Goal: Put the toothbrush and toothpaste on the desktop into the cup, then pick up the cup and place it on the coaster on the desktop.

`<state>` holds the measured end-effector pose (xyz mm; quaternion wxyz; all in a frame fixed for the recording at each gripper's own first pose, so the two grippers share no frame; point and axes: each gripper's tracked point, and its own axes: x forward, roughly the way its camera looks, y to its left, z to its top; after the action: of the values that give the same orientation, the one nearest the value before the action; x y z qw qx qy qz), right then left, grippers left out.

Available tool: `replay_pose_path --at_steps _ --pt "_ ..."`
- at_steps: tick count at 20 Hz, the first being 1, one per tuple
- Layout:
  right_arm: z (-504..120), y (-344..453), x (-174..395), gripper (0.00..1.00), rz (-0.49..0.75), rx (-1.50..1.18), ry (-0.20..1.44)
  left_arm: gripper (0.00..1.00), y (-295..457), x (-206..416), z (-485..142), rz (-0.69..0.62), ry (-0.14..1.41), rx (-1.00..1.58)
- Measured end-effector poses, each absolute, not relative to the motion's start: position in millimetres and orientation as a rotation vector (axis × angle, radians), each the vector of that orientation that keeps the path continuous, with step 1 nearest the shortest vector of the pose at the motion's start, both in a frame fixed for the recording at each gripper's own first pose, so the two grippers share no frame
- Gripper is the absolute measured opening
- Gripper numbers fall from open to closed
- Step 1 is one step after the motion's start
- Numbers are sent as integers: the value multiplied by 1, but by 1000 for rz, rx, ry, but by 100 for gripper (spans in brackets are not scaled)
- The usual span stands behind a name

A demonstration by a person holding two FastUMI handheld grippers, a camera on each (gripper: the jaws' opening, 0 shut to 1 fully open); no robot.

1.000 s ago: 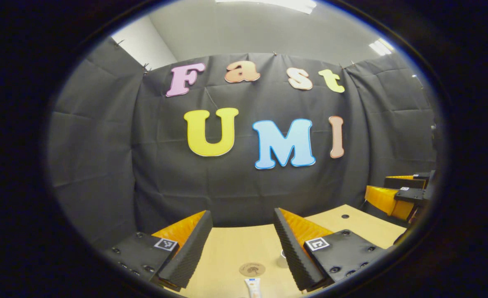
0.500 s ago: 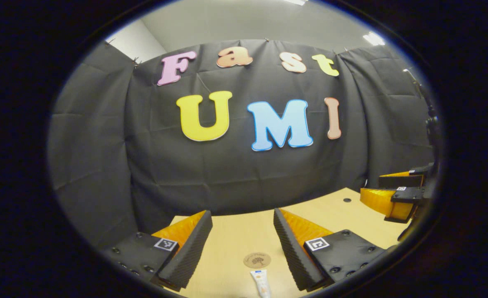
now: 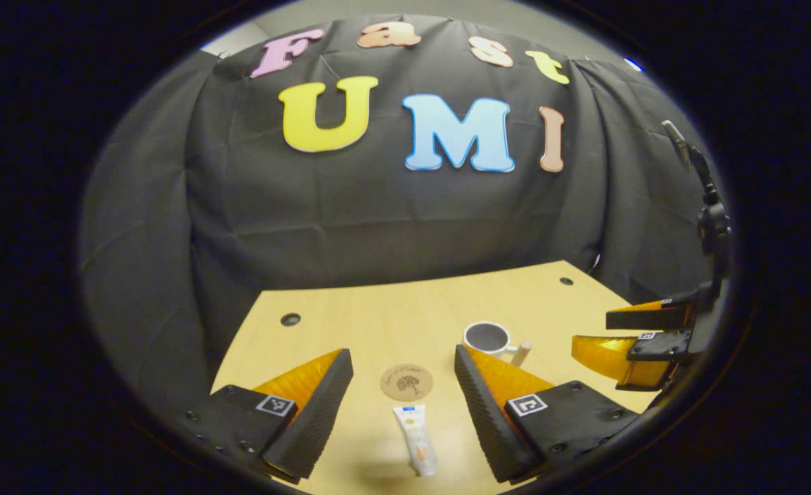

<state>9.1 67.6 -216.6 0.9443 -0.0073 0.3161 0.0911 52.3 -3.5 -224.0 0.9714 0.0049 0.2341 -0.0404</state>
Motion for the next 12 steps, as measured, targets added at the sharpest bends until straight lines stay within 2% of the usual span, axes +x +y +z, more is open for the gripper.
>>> replay_pose_path --at_steps 2,3,8,9,10,12 --pt "-239 71 2 88 194 -14 720 96 -3 52 -259 -86 552 7" --pt "-249 75 1 81 199 -9 760 97 -4 51 -273 -88 586 9" --pt "-295 88 -6 77 210 18 922 97 -10 46 -326 -102 729 -8" --pt "-302 91 -8 73 216 26 951 93 -11 44 -333 -100 757 -17" --pt "-307 93 -10 73 219 31 973 97 -10 45 -343 -94 778 -24" --pt "-320 97 -13 72 227 36 1018 97 -9 42 -364 -88 824 -39"
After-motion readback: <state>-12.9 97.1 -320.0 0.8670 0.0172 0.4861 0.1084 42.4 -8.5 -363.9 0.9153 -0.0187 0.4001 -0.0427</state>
